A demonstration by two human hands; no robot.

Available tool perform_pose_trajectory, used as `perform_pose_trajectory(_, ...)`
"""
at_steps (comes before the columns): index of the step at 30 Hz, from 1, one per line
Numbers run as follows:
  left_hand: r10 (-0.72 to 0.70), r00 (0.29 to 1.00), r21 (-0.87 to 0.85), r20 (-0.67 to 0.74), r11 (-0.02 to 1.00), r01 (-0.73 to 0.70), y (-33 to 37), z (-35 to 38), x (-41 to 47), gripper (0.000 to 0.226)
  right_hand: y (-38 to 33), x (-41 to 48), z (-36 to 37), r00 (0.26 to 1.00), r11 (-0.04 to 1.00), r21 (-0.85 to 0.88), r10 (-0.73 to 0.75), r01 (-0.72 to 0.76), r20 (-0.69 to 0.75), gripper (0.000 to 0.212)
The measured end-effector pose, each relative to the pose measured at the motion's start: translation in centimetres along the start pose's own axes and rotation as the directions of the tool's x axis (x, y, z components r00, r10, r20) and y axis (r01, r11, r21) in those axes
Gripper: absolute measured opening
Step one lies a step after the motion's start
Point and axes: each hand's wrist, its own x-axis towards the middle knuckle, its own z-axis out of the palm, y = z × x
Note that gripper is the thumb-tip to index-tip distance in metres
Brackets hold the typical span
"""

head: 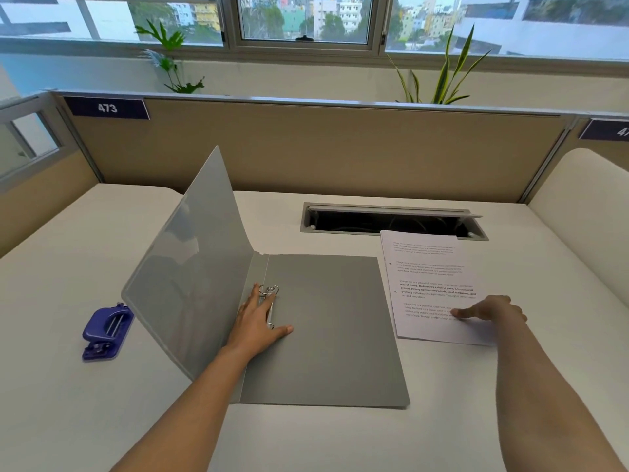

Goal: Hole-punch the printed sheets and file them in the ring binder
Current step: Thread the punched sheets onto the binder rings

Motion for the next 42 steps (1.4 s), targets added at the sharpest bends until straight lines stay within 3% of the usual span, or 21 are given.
perform_pose_trajectory(7,-0.004,1.000,0.002,0.003,1.000,0.004,-0.1,0.1,0.0,0.089,-0.3,-1.1,-0.3,0.999,0.998,0.047,0.033,-0.033,-0.002,0.108)
perform_pose_trajectory(16,-0.012,1.000,0.012,0.009,1.000,0.012,0.1,0.0,0.0,0.089,-0.6,-0.5,0.0,0.999,0.993,0.118,-0.012,0.017,-0.047,0.110)
perform_pose_trajectory(25,-0.012,1.000,0.020,0.012,1.000,0.012,0.1,0.0,0.0,0.090,-0.2,-1.7,0.0,0.995,0.998,0.049,-0.026,0.031,-0.098,0.091)
perform_pose_trajectory(29,-0.007,1.000,0.027,0.011,1.000,0.007,0.2,-0.1,-0.1,0.090,-0.1,-1.9,0.1,0.991,0.992,0.101,-0.059,0.071,-0.117,0.079)
perform_pose_trajectory(34,-0.002,1.000,0.029,0.004,1.000,0.002,0.3,-0.1,-0.1,0.089,0.6,-2.0,-0.7,0.980,0.941,0.284,-0.151,0.184,-0.132,0.052)
perform_pose_trajectory(39,-0.013,1.000,0.032,0.005,0.999,0.013,0.5,-0.2,-0.2,0.090,-0.1,-3.3,-2.5,0.903,0.858,0.316,-0.321,0.404,-0.284,0.050)
perform_pose_trajectory(42,-0.019,1.000,0.020,0.002,1.000,0.019,0.6,-0.3,-0.1,0.091,-0.7,-4.9,-4.1,0.842,0.742,0.416,-0.383,0.525,-0.380,0.048)
